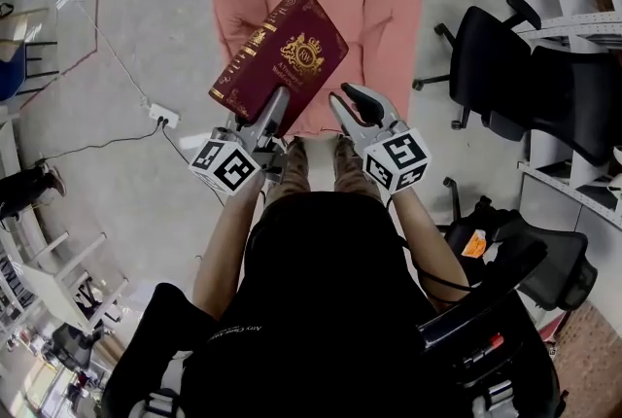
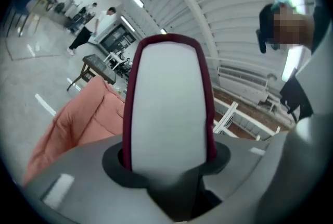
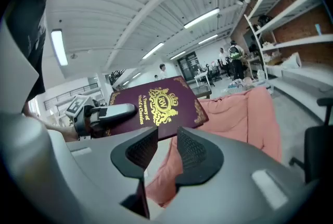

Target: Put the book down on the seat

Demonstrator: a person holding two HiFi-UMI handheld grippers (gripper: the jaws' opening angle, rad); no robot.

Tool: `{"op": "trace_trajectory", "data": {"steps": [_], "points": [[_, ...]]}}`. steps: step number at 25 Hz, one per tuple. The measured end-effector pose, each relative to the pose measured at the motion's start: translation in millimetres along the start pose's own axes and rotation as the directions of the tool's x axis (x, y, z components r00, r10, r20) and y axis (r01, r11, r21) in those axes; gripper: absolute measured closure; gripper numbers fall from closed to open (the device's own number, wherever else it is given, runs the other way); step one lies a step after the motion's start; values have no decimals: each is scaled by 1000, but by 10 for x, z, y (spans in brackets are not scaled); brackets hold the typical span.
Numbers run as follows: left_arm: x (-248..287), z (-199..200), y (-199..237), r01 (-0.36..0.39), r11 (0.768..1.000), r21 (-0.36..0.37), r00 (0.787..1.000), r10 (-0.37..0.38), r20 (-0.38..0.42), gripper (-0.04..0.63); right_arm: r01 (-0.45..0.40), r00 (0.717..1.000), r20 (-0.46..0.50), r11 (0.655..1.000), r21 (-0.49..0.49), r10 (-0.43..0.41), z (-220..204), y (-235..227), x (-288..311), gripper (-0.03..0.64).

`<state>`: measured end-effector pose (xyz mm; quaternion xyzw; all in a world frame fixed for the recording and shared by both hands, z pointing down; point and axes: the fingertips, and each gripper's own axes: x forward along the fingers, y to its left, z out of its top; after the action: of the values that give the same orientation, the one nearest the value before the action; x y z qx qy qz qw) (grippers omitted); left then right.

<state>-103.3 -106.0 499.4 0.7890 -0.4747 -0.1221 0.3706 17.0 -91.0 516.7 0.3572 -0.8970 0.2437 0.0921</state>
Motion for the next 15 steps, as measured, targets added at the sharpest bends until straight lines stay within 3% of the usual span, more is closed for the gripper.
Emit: {"op": "trace_trajectory", "data": {"steps": [3,7,9,15], "points": [[-27,-19,-31,88,985,-146,996,-84,37,373,-32,999,23,983,181,29,-76,-47,24,430],[-49,-57,-98,164,967,-195,985,-149,93,373,-112,992,101,906,409,77,-128,-128,-12,347],[-95,-34,-67,195,947,-257,977,-163,141,373,-163,985,132,875,456,115,-118,-85,-20,294],[-212,127,-22,314,869,-382,944,-242,225,373,-347,935,258,765,542,242,148,324,170,265]]}}
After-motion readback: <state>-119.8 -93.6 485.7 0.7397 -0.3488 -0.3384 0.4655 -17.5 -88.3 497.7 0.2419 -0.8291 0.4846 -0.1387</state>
